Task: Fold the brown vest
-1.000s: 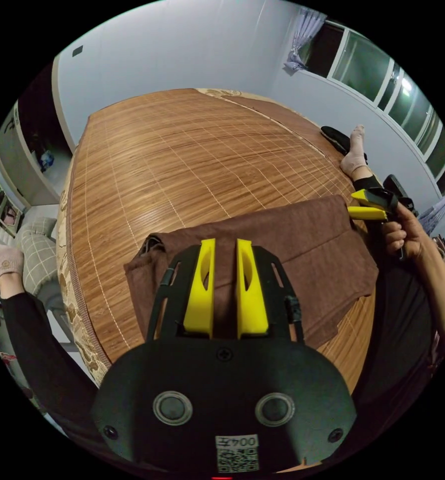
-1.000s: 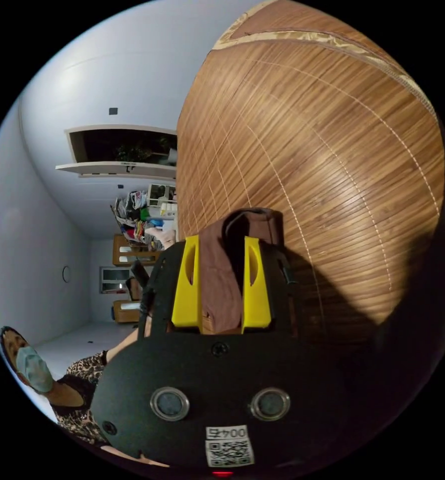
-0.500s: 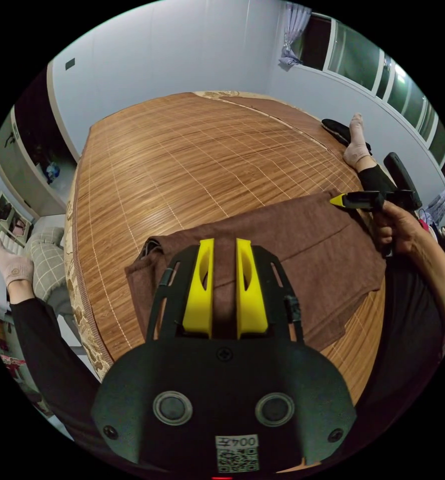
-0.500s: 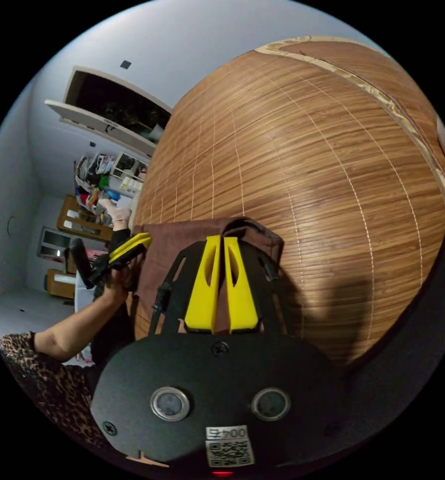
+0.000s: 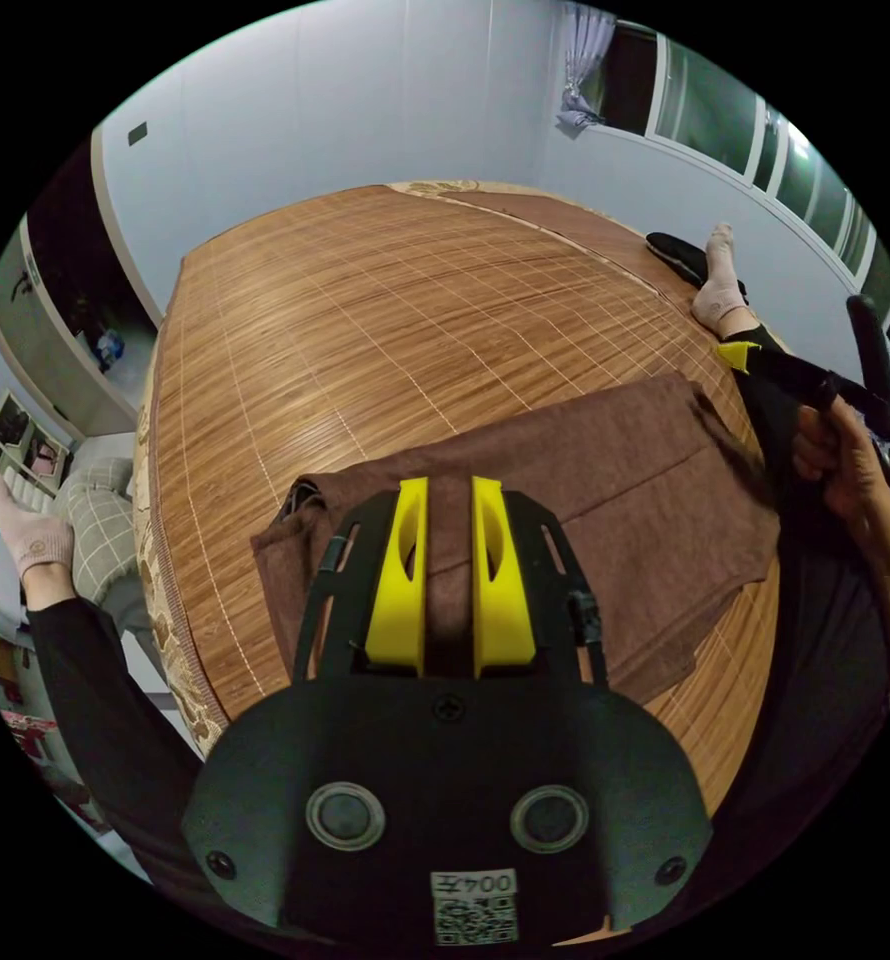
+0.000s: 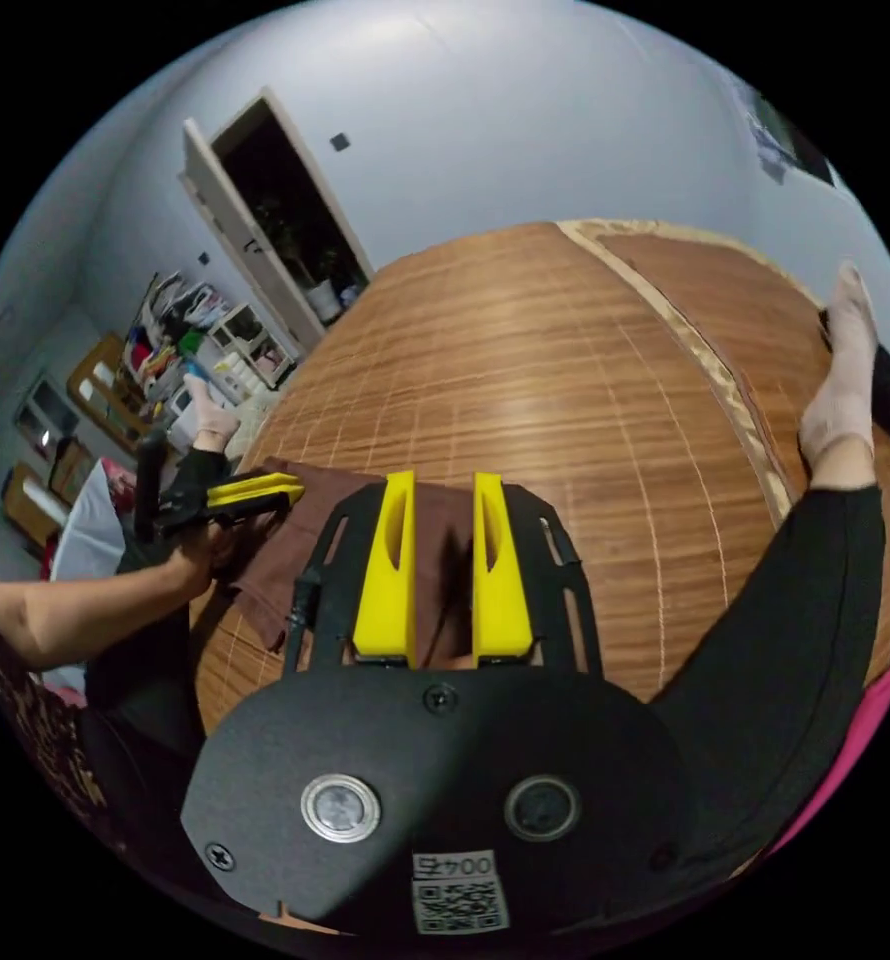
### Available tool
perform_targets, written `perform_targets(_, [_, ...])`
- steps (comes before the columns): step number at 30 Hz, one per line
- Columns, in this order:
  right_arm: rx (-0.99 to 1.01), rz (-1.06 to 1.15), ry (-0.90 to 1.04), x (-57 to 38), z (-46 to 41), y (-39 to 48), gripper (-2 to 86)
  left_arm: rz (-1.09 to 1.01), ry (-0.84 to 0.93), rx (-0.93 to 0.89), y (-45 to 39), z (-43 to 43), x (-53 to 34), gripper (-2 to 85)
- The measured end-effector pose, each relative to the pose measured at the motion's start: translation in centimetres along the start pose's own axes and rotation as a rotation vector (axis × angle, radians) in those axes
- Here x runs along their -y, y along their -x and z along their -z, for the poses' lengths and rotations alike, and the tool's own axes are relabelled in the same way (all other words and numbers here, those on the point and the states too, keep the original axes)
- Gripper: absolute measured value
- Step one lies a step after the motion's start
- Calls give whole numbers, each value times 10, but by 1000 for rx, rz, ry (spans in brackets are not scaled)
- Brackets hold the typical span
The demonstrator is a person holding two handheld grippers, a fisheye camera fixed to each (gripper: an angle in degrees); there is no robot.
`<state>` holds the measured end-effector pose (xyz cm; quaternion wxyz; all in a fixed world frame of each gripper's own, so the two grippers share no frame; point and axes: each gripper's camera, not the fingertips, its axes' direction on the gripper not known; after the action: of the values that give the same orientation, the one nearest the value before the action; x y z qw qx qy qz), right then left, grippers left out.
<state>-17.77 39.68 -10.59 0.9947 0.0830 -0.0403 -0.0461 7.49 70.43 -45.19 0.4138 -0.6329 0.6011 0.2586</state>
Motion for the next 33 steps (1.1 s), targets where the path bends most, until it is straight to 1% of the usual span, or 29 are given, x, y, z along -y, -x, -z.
perform_targets(1, [-6,53,4,4,-9,18,95,-1,0,1,2,2,2,75])
perform_targets(5, [-45,141,49,5,-45,53,103,-1,0,3,8,7,8,75])
perform_targets(7, [-153,163,103,0,-66,57,111,-1,0,5,13,10,12,76])
perform_targets(9, [-196,152,169,-5,-80,51,111,1,0,-2,18,13,15,76])
perform_targets(12, [-123,109,153,-7,-82,43,105,19,-1,-29,30,18,20,74])
perform_targets(17, [-191,155,151,-8,-94,62,103,36,0,-50,46,28,28,72])
perform_targets(21, [-141,126,149,-7,-99,61,103,39,-8,-84,62,43,37,84])
perform_targets(24, [-155,135,147,-6,-103,67,103,136,-96,-86,85,72,35,97])
perform_targets(26, [-152,133,147,-6,-106,69,103,248,-154,-138,110,89,31,96])
perform_targets(28, [-145,128,147,-5,-109,71,103,409,-187,-242,149,100,27,90])
perform_targets(29, [-145,129,146,-5,-110,72,103,444,-188,-276,158,100,26,88])
perform_targets(31, [-148,130,147,-5,-113,75,103,543,-150,-412,187,95,28,80])
perform_targets(33, [-147,130,147,-4,-115,77,103,593,-110,-497,200,87,31,79])
